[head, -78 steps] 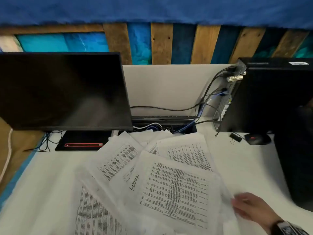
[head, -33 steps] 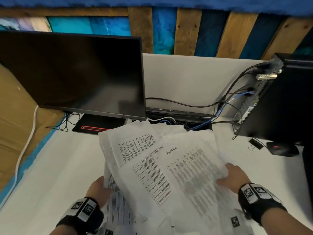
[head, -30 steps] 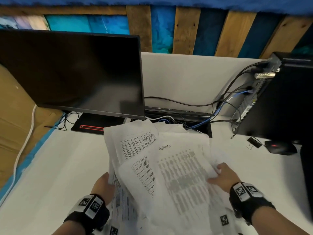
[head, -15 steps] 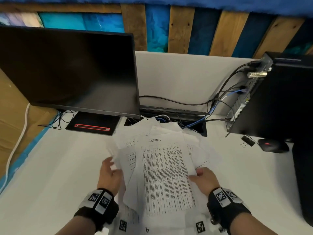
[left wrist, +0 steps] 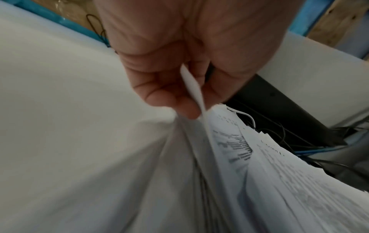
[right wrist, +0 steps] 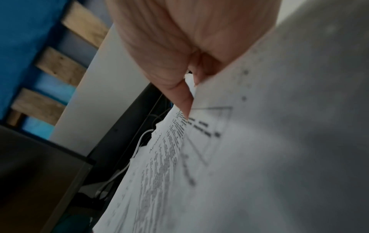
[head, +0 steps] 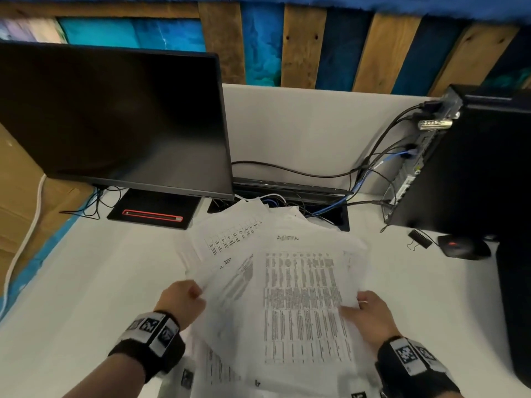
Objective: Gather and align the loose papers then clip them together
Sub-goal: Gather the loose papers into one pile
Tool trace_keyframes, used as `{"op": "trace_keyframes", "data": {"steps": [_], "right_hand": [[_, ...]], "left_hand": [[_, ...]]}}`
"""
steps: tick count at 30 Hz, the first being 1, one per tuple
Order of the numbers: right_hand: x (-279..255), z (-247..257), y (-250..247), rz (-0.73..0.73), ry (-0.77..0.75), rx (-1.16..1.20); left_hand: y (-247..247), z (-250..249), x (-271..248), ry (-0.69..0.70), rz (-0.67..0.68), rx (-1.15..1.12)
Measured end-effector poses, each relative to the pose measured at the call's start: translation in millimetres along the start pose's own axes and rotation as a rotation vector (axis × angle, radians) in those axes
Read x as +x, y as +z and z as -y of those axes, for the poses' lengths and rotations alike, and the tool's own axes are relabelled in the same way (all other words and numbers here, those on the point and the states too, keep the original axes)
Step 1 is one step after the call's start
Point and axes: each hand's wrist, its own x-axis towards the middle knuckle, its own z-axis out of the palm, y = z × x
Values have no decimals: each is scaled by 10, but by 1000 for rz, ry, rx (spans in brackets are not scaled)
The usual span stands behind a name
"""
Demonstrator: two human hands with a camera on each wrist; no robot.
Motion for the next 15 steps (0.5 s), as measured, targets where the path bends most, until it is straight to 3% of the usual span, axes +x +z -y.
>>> {"op": "trace_keyframes", "data": {"steps": [2, 3, 5, 7, 8, 12, 15], "right_hand": [[-29, -88, -132, 1, 11, -6], [-31, -115, -175, 6, 17, -21], [-50, -94, -187, 31, 13, -68], [3, -50, -111, 47, -20, -132], [21, 17, -51, 52, -33, -158], [181, 249, 245, 78, -62, -177], [235, 369, 432, 131, -73, -217]], "left_hand": [[78, 109, -128, -1, 226, 142], [113, 156, -160, -19, 248, 164], [110, 191, -201, -70, 110, 46], [93, 185, -118, -161, -91, -183], [92, 173, -27, -217, -128, -304], [153, -39, 274, -364, -86, -820], [207, -233, 336, -305, 9, -838]]}}
